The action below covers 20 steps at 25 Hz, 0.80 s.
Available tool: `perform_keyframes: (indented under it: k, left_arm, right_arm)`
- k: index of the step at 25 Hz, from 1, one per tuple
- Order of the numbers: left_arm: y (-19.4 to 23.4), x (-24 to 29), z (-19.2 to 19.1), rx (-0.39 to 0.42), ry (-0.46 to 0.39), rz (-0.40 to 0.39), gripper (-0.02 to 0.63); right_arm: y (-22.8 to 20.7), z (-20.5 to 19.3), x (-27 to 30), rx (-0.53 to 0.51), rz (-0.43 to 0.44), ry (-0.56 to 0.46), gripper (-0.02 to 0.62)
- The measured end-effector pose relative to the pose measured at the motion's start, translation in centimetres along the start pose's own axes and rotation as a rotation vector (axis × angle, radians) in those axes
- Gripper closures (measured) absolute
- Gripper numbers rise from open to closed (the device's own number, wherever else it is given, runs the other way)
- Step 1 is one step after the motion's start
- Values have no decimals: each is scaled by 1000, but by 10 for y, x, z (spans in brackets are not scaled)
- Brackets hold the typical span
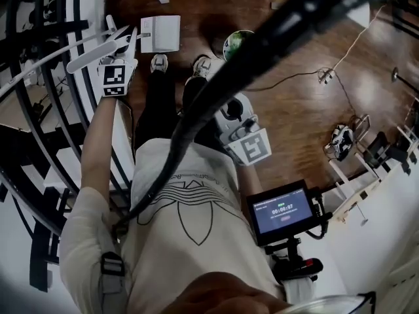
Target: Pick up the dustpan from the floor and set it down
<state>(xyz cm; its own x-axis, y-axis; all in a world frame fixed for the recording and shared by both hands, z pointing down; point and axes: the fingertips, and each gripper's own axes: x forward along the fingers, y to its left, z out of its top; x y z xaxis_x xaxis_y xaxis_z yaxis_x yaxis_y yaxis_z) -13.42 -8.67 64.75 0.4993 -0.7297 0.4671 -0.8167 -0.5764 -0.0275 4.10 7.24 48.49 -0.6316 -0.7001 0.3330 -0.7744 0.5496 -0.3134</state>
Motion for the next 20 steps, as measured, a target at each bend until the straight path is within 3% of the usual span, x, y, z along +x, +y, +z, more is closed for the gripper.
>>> perform_keyframes:
  k: [5,8,9,11,12,15,16,18,19,20]
  left_arm:
    - [-3,9,-12,50,5,-22,574]
    - [-6,7,-15,57,51,-30,569]
    - [-9,4,-17,59,71,-31,552]
    - [-12,-6,-20,58,106,-25,436]
    - [-11,-14,-23,53,127,-12,411]
    - [-5,-50,-24,25,199,70,321]
    - [-4,-68,-17,29,209,105,318]
    - [-8,-112,9,76,195,174,356]
    - [-12,-133,22,94,172,194,425]
    - [-20,-150,34,89,143,188,535]
  right_arm:
    - [3,-5,0,17,-9,4,538]
    - [2,-6,1,19,-6,5,538]
    - [1,-5,1,17,-9,2,538]
    - [0,-2,1,2,-18,-6,541]
    - [0,1,1,-9,-21,-12,552]
    - [3,24,-5,-46,-9,-55,552]
    - [5,36,-13,-57,-3,-77,552]
    - [9,62,-34,-72,5,-110,555]
    - [10,72,-44,-76,7,-117,567]
    - [11,78,-52,-79,8,-120,568]
